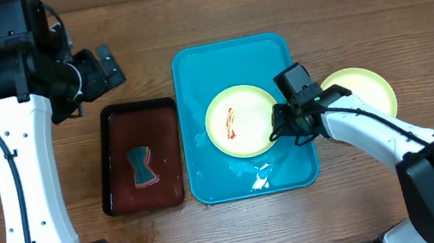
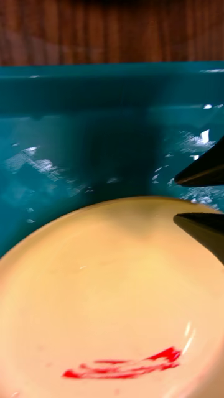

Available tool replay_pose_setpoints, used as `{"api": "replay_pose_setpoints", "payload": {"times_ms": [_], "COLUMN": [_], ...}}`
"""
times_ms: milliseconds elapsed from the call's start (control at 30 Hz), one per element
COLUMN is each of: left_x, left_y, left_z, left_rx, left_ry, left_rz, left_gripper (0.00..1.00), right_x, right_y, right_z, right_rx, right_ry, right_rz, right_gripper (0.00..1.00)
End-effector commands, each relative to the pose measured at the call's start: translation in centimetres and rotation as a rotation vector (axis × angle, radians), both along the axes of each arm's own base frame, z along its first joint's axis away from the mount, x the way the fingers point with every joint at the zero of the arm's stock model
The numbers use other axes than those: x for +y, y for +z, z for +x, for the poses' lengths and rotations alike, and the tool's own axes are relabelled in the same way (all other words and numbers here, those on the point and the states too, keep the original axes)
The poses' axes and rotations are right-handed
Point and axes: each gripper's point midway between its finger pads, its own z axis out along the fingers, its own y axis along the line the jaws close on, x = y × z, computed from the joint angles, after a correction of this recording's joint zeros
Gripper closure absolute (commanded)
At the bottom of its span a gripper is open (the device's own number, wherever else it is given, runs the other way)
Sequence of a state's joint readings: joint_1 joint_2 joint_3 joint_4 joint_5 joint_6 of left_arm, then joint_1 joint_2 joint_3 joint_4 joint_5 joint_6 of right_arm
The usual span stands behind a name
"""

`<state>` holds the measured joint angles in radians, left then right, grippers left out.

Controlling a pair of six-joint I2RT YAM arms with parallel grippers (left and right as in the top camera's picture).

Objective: Clean dirty plates on tray and stack at the side
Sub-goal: 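Move the right gripper to the remaining yellow plate and grip its rim, then grasp the sponge in the black tray with the left gripper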

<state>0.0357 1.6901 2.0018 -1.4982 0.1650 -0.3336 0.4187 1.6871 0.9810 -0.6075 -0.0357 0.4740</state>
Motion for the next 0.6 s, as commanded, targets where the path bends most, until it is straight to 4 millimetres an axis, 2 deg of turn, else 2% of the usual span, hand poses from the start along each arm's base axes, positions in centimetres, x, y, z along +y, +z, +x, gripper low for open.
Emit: {"api": "replay_pose_setpoints", "payload": {"times_ms": [0,67,100,200,333,467,567], "left_x": [-2.4,-2.3,-2.0,-1.7,-1.6,-1.3,-1.2], "left_y": [-1.3,-3.4,-5.5,-9.4,-15.4,-20.0,-23.0], "left_z": [-1.2,-2.1,-2.8,-3.7,-4.9,-6.6,-8.3], "left_rx": [0.035,0.107,0.172,0.262,0.344,0.399,0.443], "left_ry": [-0.167,-0.169,-0.141,-0.112,-0.062,-0.012,0.033], "left_rz": [0.022,0.074,0.111,0.127,0.117,0.117,0.112], "left_gripper": [0.00,0.02,0.04,0.05,0.16,0.33,0.40], "right_x": [0.7,0.6,0.4,0.2,-0.2,-0.4,-0.5], "right_y": [5.2,6.9,8.0,9.2,9.0,8.6,8.6], "right_z": [1.5,1.3,0.9,0.3,-0.6,-1.1,-1.2], "right_rx": [-0.133,-0.167,-0.185,-0.199,-0.165,-0.141,-0.137], "right_ry": [0.078,0.096,0.100,0.100,0.101,0.101,0.101], "right_rz": [0.035,0.041,0.045,0.051,0.038,0.029,0.028], "right_gripper": [0.80,0.77,0.76,0.74,0.71,0.71,0.71]}}
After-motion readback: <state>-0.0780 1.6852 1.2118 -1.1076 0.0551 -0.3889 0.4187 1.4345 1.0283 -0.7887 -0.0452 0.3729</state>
